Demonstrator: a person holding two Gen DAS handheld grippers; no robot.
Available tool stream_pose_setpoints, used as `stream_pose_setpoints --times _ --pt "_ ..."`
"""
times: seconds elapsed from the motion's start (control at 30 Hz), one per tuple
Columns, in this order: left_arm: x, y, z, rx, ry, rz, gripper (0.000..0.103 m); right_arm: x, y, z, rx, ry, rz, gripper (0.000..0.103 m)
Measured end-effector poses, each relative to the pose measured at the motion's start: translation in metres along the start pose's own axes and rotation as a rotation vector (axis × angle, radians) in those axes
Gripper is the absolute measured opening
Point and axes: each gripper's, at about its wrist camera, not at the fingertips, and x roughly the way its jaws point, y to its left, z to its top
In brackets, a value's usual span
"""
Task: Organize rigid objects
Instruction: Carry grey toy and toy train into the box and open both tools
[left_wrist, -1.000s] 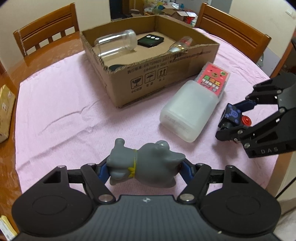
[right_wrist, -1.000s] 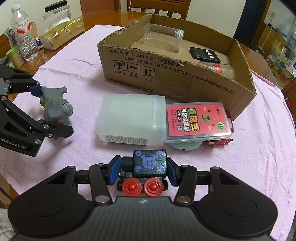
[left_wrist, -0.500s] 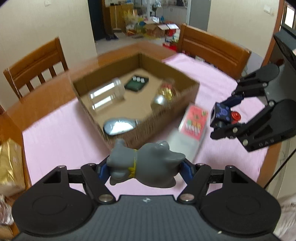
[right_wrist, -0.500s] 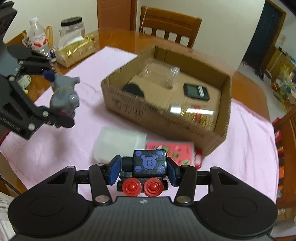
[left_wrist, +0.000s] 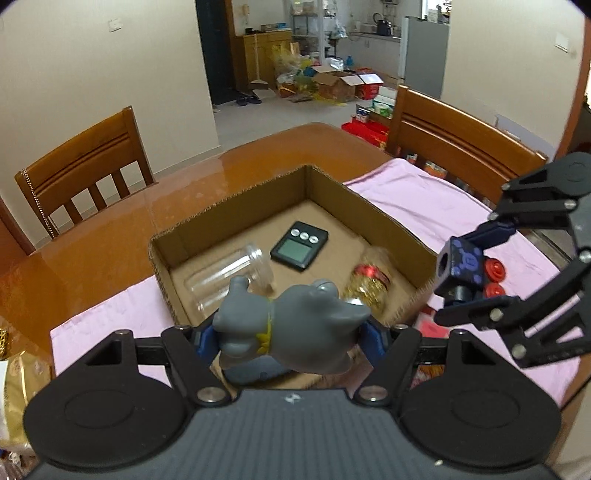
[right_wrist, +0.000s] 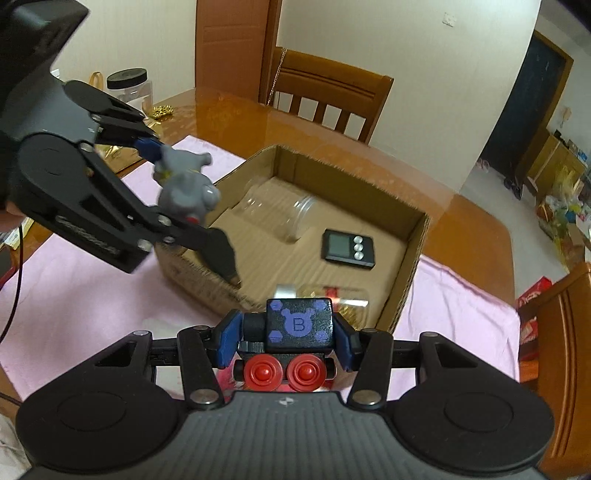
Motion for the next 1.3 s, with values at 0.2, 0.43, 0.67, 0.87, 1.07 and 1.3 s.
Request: stream_pose_setpoints --times 0.2,0.43,0.67,0.87,1.07,1.3 --pt "0.039 0.009 0.009 -0.074 0.029 0.063 0.075 0.01 -0.02 0.01 -0.019 -0.013 0.016 0.056" --pt "0.04 0.016 0.001 -0.133 -0.002 0.192 0.099 0.025 -0.032 0.022 -0.048 -0.017 0.041 0.056" --pt "0.003 0.017 -0.027 -0.249 -0.016 0.211 0.099 0.039 -0.037 0.035 -0.069 -0.024 0.057 0.056" --pt "-0.022 0.017 -0.052 -0.346 -0.017 0.276 0.101 0.057 -0.041 0.049 -0.066 -0.014 0.06 0.056" --pt "-0.036 0.02 -0.071 -0.418 -0.013 0.309 0.101 0.079 -0.047 0.062 -0.027 0.013 0.062 0.056" --pt "-0.045 0.021 -0.083 -0.444 -0.007 0.329 0.101 0.081 -0.044 0.072 -0.012 -0.002 0.026 0.089"
